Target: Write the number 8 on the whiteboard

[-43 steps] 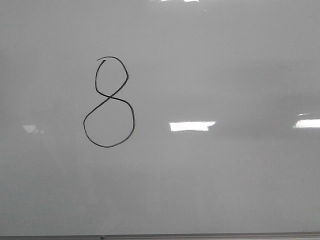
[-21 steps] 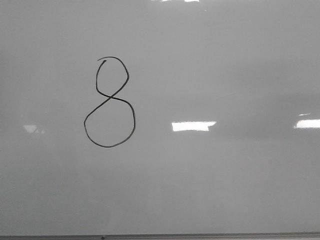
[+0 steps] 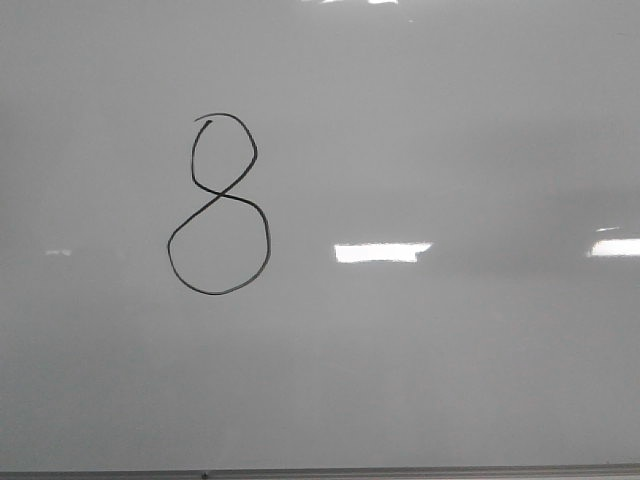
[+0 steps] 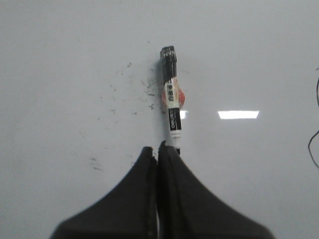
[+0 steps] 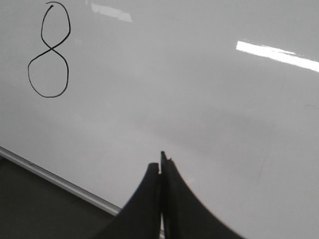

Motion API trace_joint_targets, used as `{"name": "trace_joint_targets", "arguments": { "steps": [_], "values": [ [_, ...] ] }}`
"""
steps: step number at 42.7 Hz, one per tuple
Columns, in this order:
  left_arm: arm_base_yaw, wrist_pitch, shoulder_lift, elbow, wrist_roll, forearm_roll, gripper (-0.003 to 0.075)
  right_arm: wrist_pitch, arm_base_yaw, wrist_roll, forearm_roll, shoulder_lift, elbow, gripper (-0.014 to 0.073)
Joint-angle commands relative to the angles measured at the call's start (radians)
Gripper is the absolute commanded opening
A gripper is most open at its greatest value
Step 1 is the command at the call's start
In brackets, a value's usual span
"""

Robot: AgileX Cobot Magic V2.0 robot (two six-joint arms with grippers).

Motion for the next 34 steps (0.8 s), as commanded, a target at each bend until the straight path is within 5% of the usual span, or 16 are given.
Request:
{"name": "trace_joint_targets", "arguments": {
  "steps": [1,34],
  "values": [
    [0.001,-0.099,-0.015,0.014,-0.012,0.000,-0.0021,-0.062,-0.007,-0.002,0.022,0.002,-0.025,-0.0069],
    [0.001,-0.081,-0.012,0.013,-0.012,0.000,-0.0021,-0.062,-0.007,-0.002,0.022,0.002,-0.025,-0.0069]
  ]
}}
